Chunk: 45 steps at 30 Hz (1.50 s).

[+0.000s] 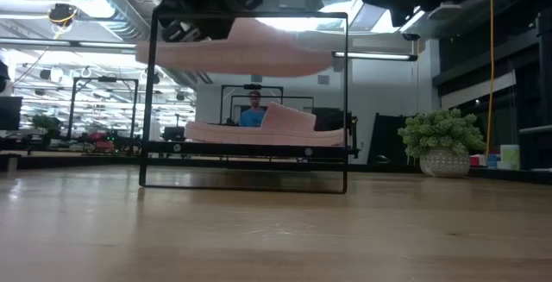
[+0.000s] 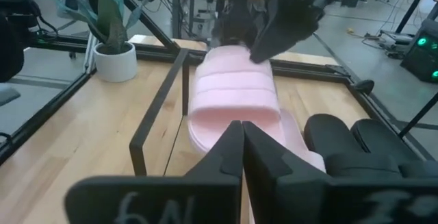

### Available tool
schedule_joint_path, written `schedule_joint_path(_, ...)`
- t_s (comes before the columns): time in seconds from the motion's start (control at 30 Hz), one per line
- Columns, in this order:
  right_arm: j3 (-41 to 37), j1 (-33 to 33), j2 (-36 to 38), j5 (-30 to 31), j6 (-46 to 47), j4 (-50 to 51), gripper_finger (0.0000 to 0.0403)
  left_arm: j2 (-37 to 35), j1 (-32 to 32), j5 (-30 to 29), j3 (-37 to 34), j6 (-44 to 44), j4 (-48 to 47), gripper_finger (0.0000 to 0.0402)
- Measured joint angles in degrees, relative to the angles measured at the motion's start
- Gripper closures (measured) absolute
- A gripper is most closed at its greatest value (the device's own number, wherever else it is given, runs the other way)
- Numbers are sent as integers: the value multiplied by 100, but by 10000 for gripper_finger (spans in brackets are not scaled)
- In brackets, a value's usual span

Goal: Pick and place slides into the shelf
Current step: Put the pink slide on the shelf

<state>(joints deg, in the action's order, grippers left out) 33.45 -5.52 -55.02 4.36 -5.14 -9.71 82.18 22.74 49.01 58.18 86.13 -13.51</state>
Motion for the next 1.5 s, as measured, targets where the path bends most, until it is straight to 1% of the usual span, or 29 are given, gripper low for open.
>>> schedule_joint_path(0.1,0,0,-112,0,8,8,393,130,3,35,0,2,82,401)
schedule_joint_path(0.23,0,2,-247,0,-1,-25,399,280,-4,264,0,4,203,401)
schedule_joint_path(0.37,0,2,-321,0,-1,-50,396,380,-85,306,2,-9,404,401)
schedule_joint_path(0.73,2,2,-335,0,-3,-82,397,616,-368,117,-10,-34,432,401)
schedule_joint_path(0.83,2,2,-335,-2,6,-109,392,764,-376,150,5,-46,627,401)
schedule_joint_path(1.03,2,2,-337,-4,17,-202,399,1050,-378,115,-5,-195,905,401)
schedule_joint_path(1.2,2,2,-337,-2,30,-216,393,1232,-378,173,-5,-320,1117,401)
schedule_joint_path(1.5,2,2,-337,-2,-2,-215,396,1238,-450,247,-5,-606,1113,401)
